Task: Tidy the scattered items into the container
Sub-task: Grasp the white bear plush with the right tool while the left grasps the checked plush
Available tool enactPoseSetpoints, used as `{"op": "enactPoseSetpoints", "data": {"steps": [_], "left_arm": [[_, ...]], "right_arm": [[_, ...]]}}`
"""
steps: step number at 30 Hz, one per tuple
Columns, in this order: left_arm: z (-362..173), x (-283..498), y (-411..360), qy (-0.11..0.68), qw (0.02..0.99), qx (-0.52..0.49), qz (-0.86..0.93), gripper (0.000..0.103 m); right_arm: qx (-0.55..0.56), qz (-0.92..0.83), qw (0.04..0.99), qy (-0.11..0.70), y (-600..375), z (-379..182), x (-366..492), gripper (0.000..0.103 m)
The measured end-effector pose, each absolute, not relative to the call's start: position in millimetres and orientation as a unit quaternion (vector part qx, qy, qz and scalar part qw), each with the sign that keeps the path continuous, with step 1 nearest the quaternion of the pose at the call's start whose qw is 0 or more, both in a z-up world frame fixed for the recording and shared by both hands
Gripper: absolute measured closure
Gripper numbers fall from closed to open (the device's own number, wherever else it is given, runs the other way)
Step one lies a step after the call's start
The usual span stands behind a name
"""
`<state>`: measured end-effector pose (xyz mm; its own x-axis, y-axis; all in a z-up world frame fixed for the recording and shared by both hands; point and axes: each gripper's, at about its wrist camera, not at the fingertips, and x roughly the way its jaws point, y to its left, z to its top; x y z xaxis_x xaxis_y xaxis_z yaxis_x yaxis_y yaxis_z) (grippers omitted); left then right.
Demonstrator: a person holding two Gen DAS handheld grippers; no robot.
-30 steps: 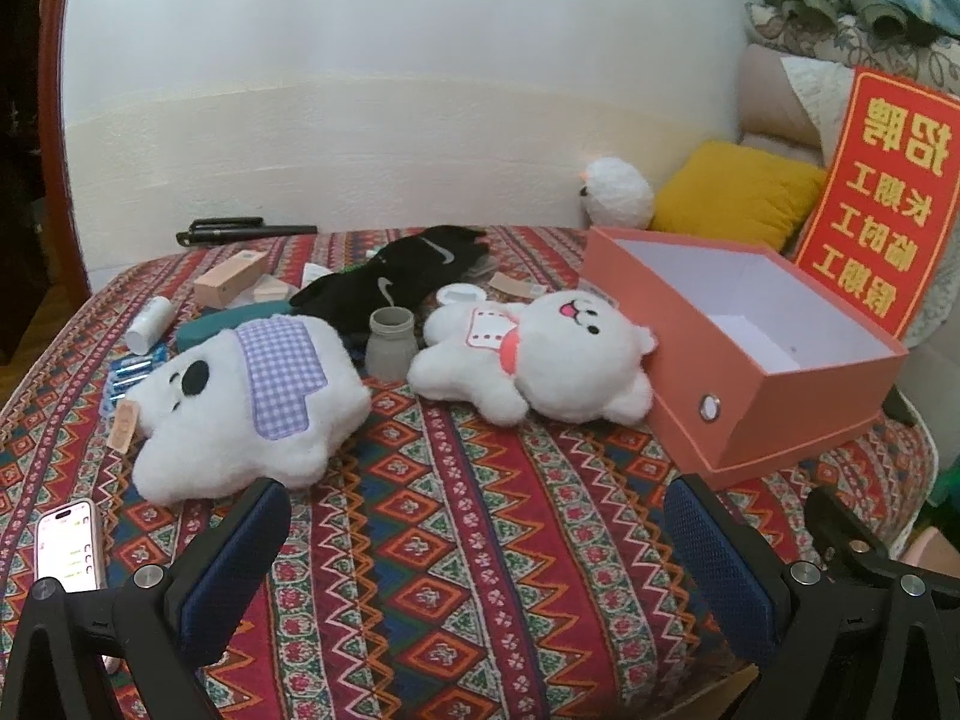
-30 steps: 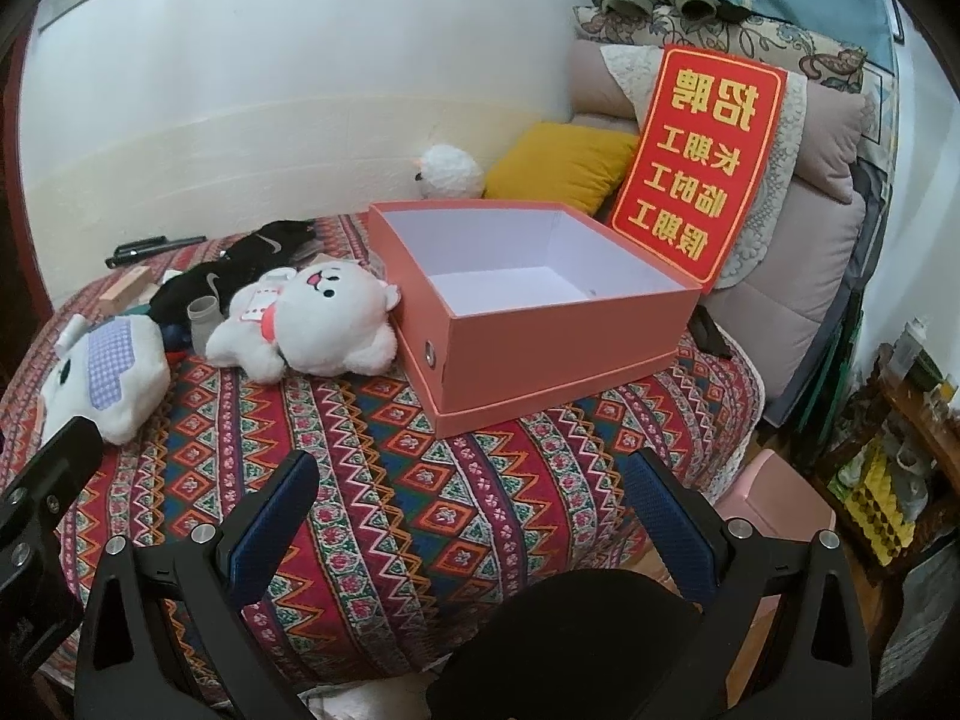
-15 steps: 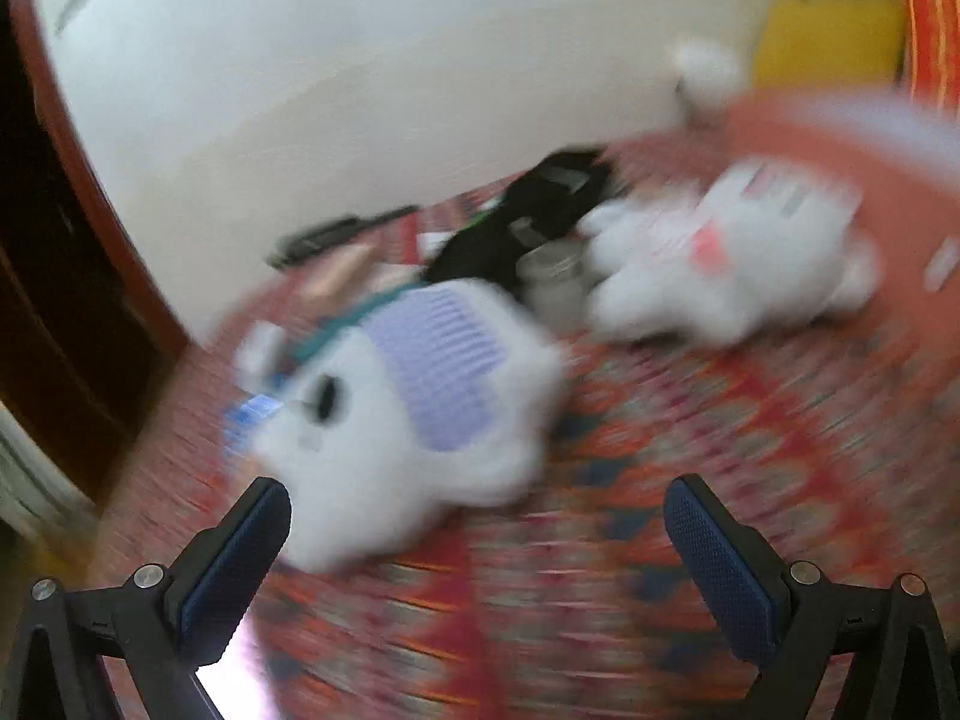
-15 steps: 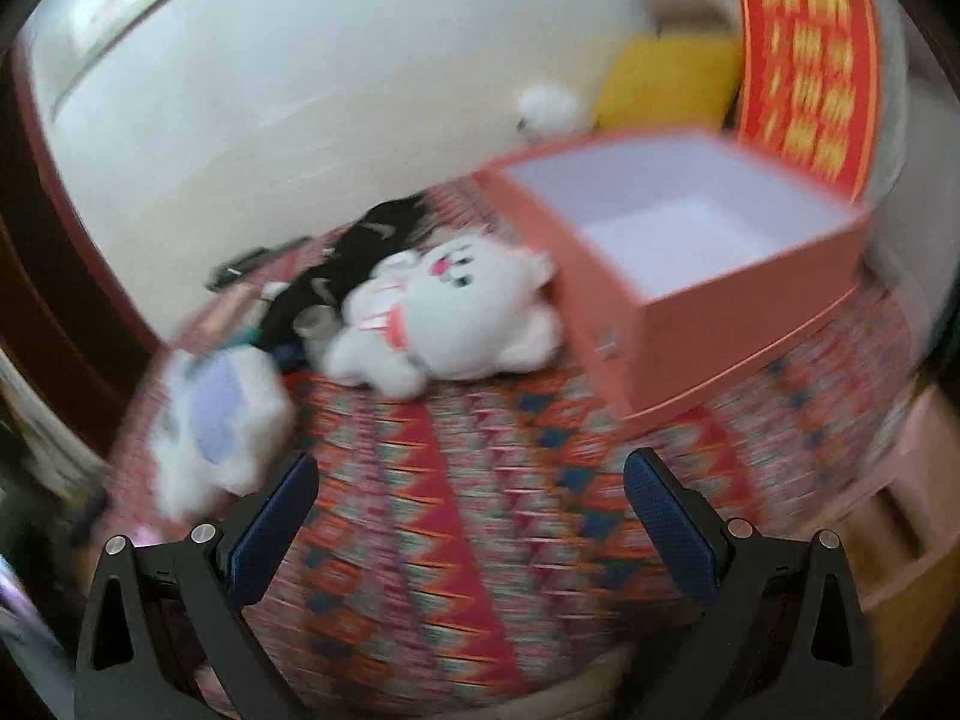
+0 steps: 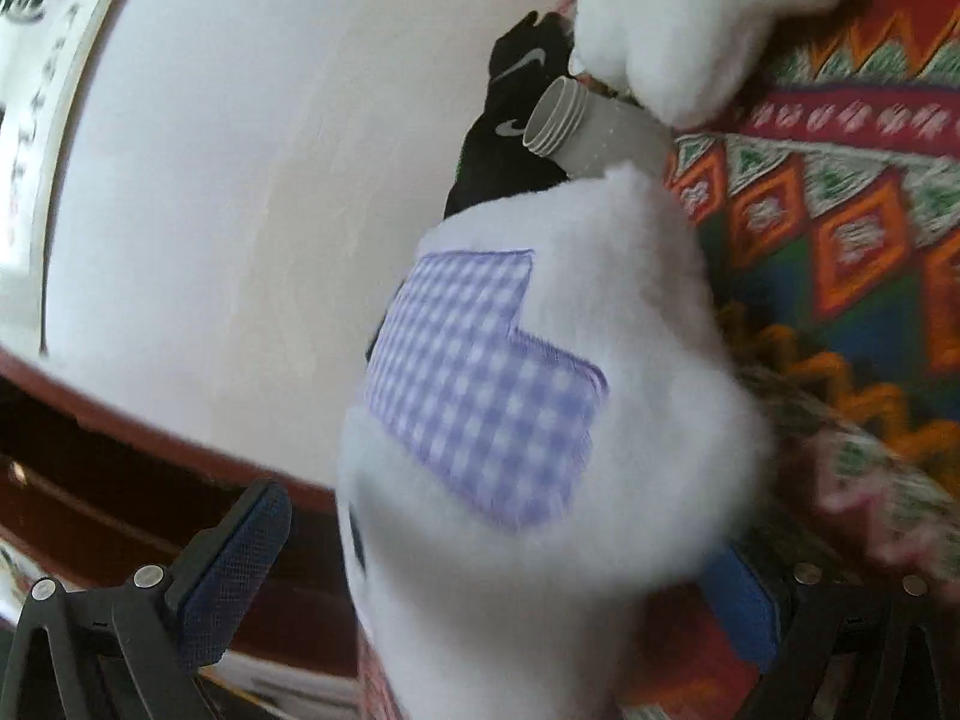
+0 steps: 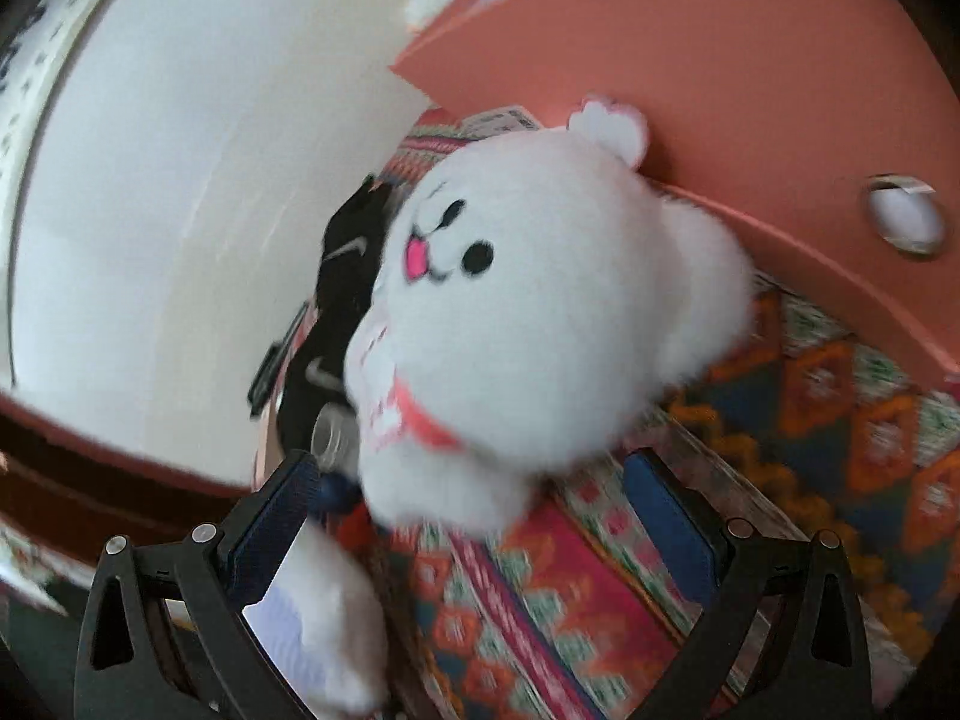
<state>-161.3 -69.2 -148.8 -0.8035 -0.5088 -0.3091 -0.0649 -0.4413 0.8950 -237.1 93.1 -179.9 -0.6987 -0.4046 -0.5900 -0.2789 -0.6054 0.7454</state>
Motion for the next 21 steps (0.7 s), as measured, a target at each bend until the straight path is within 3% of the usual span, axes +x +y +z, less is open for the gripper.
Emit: {"op": "enactPoseSetpoints", "data": {"steps": [5,10,11,12,15,21], "left_arm": [[-147,-196,-81,-0.530,0.111,0.275,-0.794,0.000],[-141,-232,-101,-0.469,0.107,0.328,-0.813,0.004],[-138,-233,-101,-0.459,0.111,0.331,-0.817,0.012],[-135,-234,-102,-0.449,0.115,0.334,-0.820,0.019],[-124,-226,-101,-0.424,0.125,0.339,-0.830,0.032],[-85,-190,-98,-0.342,0.137,0.332,-0.868,0.035]], "right_arm": [[0.359,-0.798,-0.009,-0.484,84,-212,-278,0.000],[0.348,-0.812,-0.047,-0.466,67,-222,-306,0.000],[0.355,-0.814,-0.032,-0.459,64,-222,-310,0.000],[0.360,-0.813,-0.010,-0.457,63,-221,-314,0.007],[0.369,-0.808,0.061,-0.455,57,-218,-317,0.017],[0.334,-0.855,0.145,-0.369,32,-173,-279,0.018]]}}
